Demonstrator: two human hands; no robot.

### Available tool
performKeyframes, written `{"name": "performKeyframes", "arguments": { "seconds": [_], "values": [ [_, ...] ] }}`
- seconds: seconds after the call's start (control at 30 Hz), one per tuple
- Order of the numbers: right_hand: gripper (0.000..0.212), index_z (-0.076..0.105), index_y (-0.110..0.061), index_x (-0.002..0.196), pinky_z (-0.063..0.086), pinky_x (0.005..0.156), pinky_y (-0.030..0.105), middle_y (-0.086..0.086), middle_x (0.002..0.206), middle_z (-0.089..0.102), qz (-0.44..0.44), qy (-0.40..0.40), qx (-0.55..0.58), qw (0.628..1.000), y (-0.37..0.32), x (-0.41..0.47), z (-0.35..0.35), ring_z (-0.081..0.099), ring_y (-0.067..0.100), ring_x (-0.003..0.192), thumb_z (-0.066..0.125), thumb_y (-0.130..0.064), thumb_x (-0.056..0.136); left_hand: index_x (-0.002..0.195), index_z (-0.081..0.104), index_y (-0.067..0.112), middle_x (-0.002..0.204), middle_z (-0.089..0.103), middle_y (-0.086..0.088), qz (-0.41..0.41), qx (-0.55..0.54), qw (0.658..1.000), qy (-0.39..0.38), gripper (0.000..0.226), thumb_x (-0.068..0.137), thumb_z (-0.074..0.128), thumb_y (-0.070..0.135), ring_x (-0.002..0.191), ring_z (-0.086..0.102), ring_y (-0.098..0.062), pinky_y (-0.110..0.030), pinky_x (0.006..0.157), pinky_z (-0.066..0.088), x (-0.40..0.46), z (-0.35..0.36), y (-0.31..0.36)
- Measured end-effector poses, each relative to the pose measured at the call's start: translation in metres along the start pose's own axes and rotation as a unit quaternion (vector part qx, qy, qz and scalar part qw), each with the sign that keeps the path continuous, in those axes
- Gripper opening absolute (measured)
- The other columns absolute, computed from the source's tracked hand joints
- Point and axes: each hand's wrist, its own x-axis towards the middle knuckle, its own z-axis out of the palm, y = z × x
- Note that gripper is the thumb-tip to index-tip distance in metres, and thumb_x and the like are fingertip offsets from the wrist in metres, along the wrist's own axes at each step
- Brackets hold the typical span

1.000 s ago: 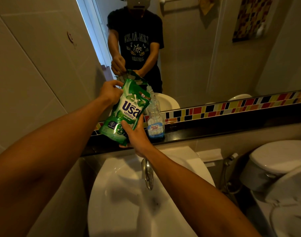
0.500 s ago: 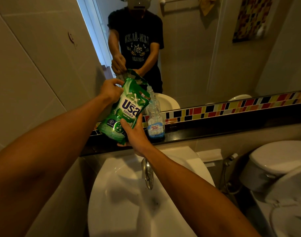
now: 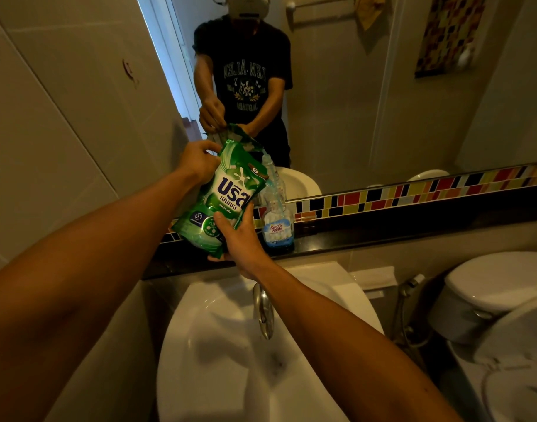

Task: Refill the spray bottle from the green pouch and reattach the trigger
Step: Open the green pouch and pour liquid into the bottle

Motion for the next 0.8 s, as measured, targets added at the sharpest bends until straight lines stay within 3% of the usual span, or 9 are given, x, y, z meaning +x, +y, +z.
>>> {"name": "performKeyframes", "arguments": {
  "seconds": [0.13,0.27,0.43,0.8],
  "values": [
    [0.077,0.019,-0.050,0.155,0.059,0.079,0.070,0.003,0.147,0.056,0.007,-0.004,0.004,1.000,-0.003,-0.002,0.000,0.061,0.035,0.127,0.069,-0.033,0.098,0.129,0.059,0.007,0.119,0.064,-0.027,0.001,-0.001,1.000,0.001,0.032,0.098,0.057,0.007,0.108,0.065,-0.044,-0.025,0.058,0.049,0.000,0.000,0.001],
    [0.086,0.018,-0.052,0.155,0.057,0.088,0.070,0.001,0.147,0.056,0.002,-0.002,-0.005,1.000,-0.004,-0.002,0.003,0.060,0.032,0.129,0.073,-0.044,0.089,0.129,0.059,0.008,0.119,0.064,-0.026,0.003,0.003,1.000,0.002,0.032,0.098,0.057,0.007,0.107,0.065,-0.043,-0.025,0.058,0.049,0.000,-0.002,0.003],
    [0.079,0.016,-0.052,0.156,0.061,0.075,0.065,0.005,0.150,0.051,0.016,-0.005,0.009,1.000,-0.008,-0.003,0.002,0.060,0.035,0.127,0.068,-0.034,0.098,0.130,0.058,0.008,0.119,0.064,-0.025,0.001,0.002,1.000,0.000,0.032,0.098,0.057,0.007,0.106,0.066,-0.041,-0.025,0.060,0.051,0.001,-0.003,0.004],
    [0.078,0.017,-0.055,0.153,0.060,0.074,0.067,0.006,0.151,0.050,0.012,-0.012,0.013,1.000,-0.012,-0.007,0.007,0.061,0.037,0.126,0.069,-0.035,0.097,0.128,0.059,0.010,0.121,0.064,-0.022,0.000,0.006,1.000,0.001,0.031,0.098,0.057,0.009,0.105,0.067,-0.034,-0.031,0.073,0.056,0.004,-0.005,0.006]
  ]
}}
